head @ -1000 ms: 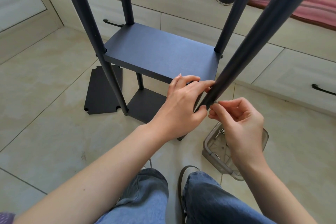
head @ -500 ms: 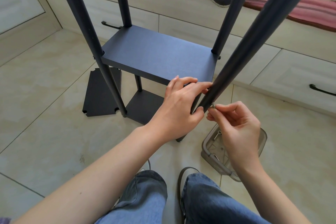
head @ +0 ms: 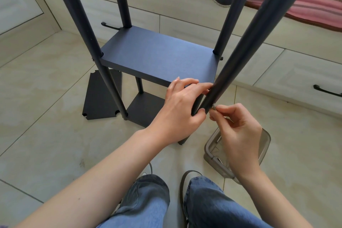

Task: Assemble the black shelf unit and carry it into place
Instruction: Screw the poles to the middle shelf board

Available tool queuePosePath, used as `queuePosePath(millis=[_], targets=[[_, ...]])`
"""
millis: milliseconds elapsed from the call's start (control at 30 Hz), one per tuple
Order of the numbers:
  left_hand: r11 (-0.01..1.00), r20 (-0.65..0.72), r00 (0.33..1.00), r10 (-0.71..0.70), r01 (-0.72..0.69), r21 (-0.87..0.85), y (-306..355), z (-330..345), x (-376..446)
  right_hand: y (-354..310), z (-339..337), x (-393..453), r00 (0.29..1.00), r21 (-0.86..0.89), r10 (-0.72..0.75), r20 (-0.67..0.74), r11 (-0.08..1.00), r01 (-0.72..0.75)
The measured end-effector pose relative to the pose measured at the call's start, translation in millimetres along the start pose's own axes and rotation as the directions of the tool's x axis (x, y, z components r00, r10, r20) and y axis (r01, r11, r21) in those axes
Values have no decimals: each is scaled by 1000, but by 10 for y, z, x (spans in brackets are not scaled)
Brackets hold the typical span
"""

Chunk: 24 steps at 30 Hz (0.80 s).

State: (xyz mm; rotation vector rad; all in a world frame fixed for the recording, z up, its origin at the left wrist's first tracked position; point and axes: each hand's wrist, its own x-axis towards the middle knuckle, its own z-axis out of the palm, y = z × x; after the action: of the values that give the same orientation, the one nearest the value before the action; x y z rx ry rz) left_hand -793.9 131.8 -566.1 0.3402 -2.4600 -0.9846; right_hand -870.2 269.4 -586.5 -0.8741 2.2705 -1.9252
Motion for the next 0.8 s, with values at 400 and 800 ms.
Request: queuePosePath(millis=[400, 800], targets=[[1000, 5, 1000, 4, -4, 20, 23, -14, -1, -113, 37, 28, 951, 297, 310, 3, 907, -297], [1000, 5, 1000, -9, 9, 17, 32, -15, 0, -124, 7, 43, 985, 120, 170, 5, 978, -170]])
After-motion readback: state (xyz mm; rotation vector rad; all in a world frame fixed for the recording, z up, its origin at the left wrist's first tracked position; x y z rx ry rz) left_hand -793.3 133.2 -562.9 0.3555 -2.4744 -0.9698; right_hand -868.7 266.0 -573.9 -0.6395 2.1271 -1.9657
